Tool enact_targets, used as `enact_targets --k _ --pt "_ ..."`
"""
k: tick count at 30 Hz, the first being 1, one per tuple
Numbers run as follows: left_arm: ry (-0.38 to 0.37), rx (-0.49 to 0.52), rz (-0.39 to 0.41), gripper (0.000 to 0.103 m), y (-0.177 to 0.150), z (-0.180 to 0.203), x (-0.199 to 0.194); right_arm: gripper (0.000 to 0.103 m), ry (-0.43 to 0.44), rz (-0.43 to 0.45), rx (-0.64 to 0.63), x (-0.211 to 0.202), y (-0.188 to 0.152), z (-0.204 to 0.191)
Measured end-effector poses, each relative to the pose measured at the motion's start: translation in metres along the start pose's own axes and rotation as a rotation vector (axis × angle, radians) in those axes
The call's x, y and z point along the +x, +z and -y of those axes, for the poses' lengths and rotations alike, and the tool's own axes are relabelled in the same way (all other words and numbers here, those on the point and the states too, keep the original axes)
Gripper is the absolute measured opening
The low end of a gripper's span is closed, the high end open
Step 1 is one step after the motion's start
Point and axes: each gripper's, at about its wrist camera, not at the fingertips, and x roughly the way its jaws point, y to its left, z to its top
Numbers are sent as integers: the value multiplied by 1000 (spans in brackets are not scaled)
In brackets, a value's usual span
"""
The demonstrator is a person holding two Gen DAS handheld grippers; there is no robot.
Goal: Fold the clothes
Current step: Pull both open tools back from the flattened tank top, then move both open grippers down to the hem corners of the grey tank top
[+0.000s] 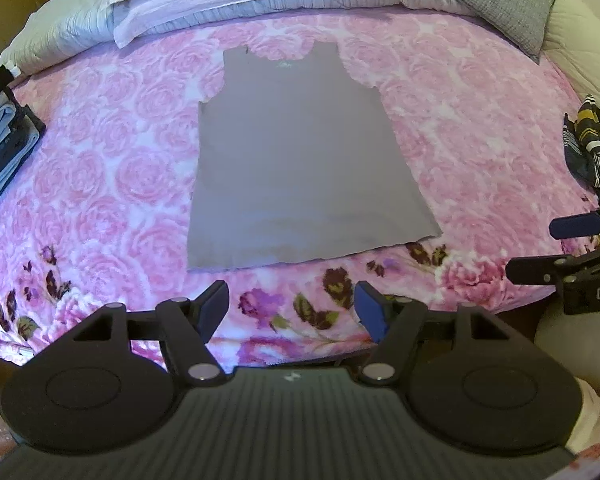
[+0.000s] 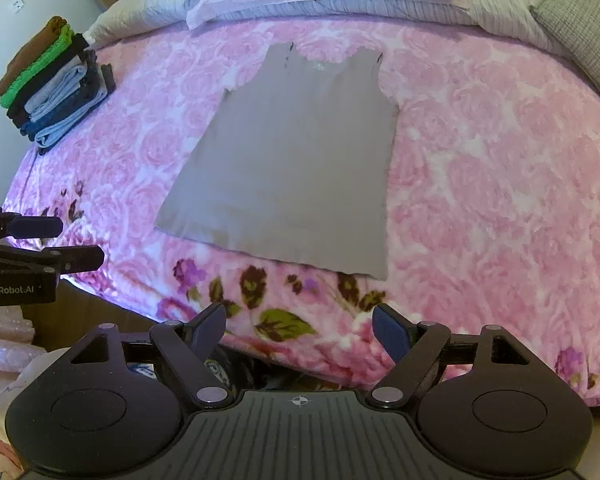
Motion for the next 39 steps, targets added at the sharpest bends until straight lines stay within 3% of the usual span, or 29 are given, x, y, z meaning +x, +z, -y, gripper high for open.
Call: enact_targets --k 29,39 --pt "-14 46 -3 68 29 2 7 78 2 6 5 -1 17 6" --pt "-34 34 -49 69 46 -28 30 78 0 -40 25 21 43 -6"
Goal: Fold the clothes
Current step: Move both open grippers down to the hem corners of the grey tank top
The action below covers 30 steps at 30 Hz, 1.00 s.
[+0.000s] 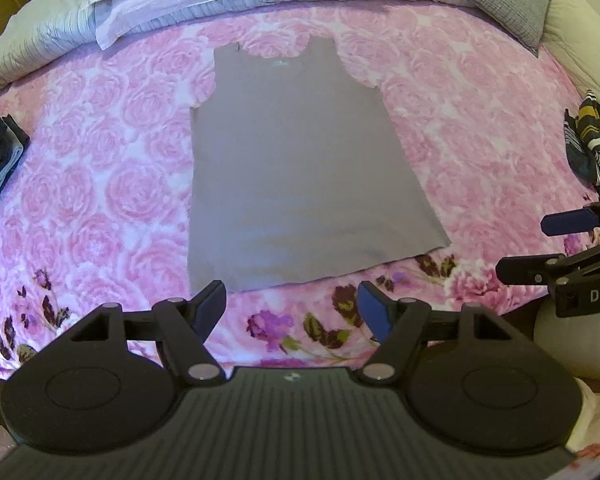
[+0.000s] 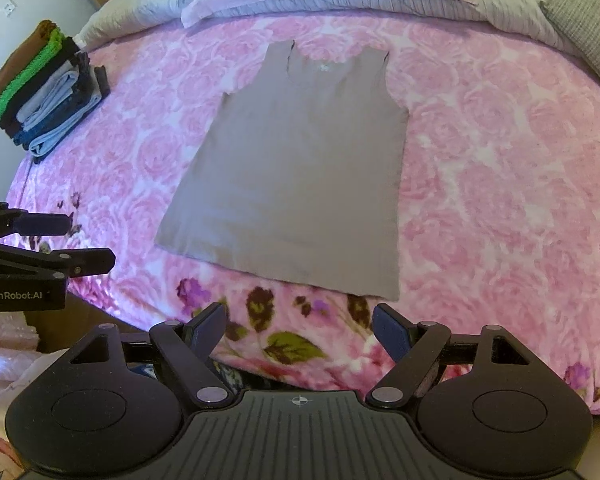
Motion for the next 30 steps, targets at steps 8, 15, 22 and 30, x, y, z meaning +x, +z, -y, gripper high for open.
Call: enact_targets --k 8,15,22,30 --pt "-13 5 -4 69 37 -47 23 78 -33 -2 38 23 47 -15" --pt "4 32 40 70 81 -87 53 78 -78 30 99 48 92 -12" --pt "-20 72 86 70 124 -103 94 78 -115 36 122 75 125 4" --pt "-61 74 112 71 165 -108 162 78 -125 15 108 125 153 39"
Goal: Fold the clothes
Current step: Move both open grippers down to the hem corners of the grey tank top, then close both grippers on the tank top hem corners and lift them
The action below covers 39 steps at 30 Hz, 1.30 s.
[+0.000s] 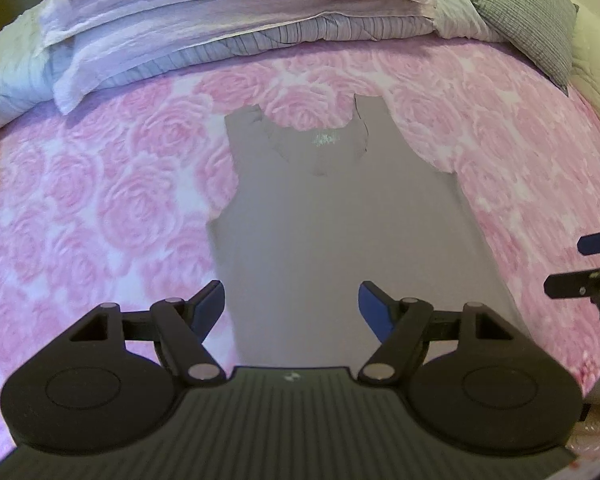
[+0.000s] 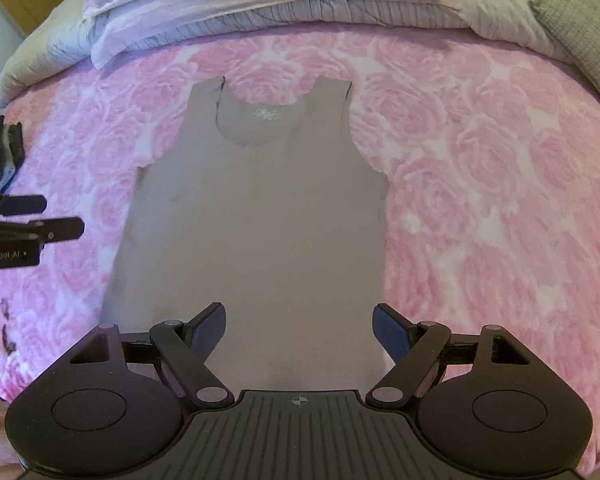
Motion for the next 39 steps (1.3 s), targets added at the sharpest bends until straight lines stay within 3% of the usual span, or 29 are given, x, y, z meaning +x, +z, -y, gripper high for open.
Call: enact_targets --k 4,10,12,14,18,21,26,30,33,34,36,37,38,39 --pt "2 18 4 71 14 -7 44 78 -11 -22 -21 42 18 17" --pt "-47 62 70 71 46 -23 109 77 24 37 -85 102 61 49" --pt "-59 86 98 70 61 -28 130 71 47 80 -111 121 80 58" --pt "-65 125 138 66 80 -36 151 56 77 143 -129 136 103 66" --pt "-71 171 192 57 119 -53 184 50 138 269 -170 159 156 78" --pt "-58 213 215 54 144 -63 204 45 147 310 -248 174 192 80" --pt "-92 297 169 33 169 -80 233 43 165 298 -353 197 223 84" --pt "-144 342 131 33 171 -91 246 40 164 254 -412 216 233 88" --pt "-126 372 96 32 169 -92 259 38 157 242 -421 227 237 89" --pt "-119 375 90 31 168 -92 263 34 152 236 -426 231 238 88" --pt "-131 370 100 23 167 -92 265 13 148 231 -431 237 239 87" --pt "-134 371 112 12 166 -91 266 2 155 235 -430 237 238 87" --pt "-142 373 114 2 165 -90 266 0 159 242 -428 234 237 86" --pt "-138 378 119 2 163 -87 264 0 154 256 -428 230 235 85"
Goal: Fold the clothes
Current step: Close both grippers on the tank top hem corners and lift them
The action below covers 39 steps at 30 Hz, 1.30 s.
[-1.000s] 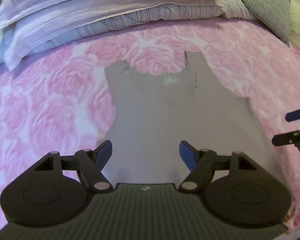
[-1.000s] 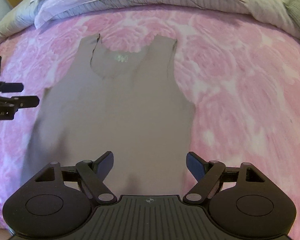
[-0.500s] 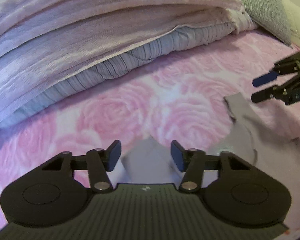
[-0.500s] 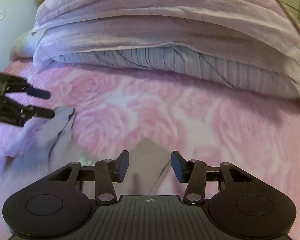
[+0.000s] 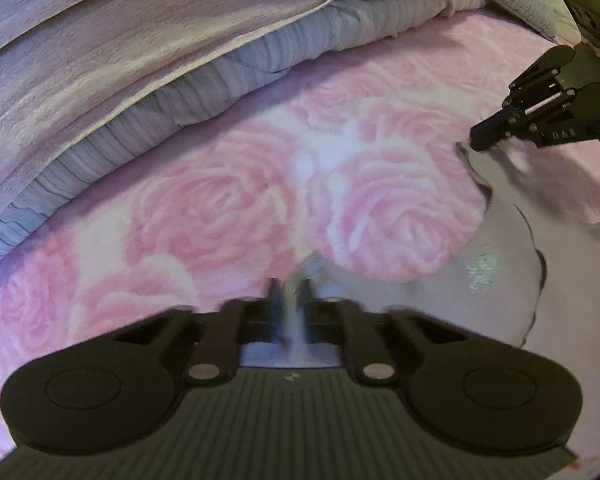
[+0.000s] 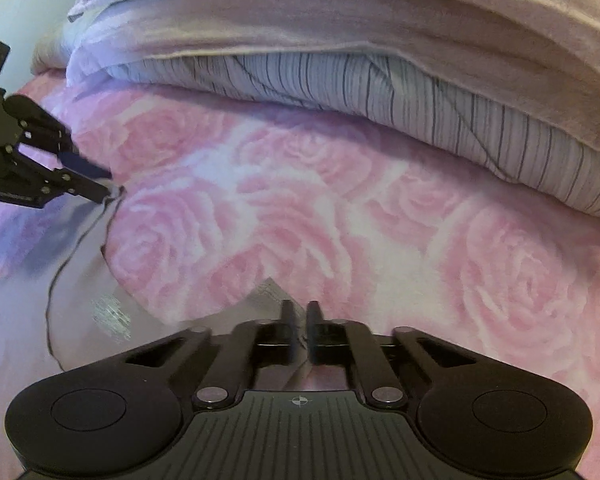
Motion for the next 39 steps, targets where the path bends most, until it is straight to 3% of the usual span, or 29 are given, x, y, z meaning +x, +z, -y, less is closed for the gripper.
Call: enact_targets --k 3,6,9,12,15,17,21,23,25,28,32,36,39 --pt "45 11 55 1 -5 14 -17 0 -40 68 -21 -26 -4 -11" --pt "41 -73 172 1 -19 29 -64 0 -57 186 -28 -76 -18 -30" --pt "28 -148 262 1 -51 53 -124 0 -75 285 -64 -137 -48 -63" --pt "18 -202 263 1 -96 91 -169 0 -66 305 -117 -190 -90 -107" --pt "-41 -289 200 2 -146 132 -193 0 -38 238 -161 -220 -138 -157" --pt "-57 -341 139 6 -177 156 -197 0 -7 147 -178 -227 -171 -189" --pt "-77 -490 0 21 -234 188 -198 0 -3 -147 -149 -207 -228 -236" --pt "-98 -566 -32 24 -250 193 -204 23 -35 -244 -50 -197 -246 -245" --pt "-116 -643 -18 25 -255 190 -210 36 -55 -240 119 -198 -251 -240" --pt "-144 -825 35 25 -254 173 -212 37 -31 -137 515 -204 -249 -213" --pt "-217 -1101 78 35 -258 153 -196 37 82 -23 1033 -189 -256 -173" --pt "-241 -1299 106 48 -263 140 -176 36 115 28 1245 -167 -257 -156" --pt "-247 -1379 79 50 -265 138 -163 36 114 32 1335 -151 -260 -150"
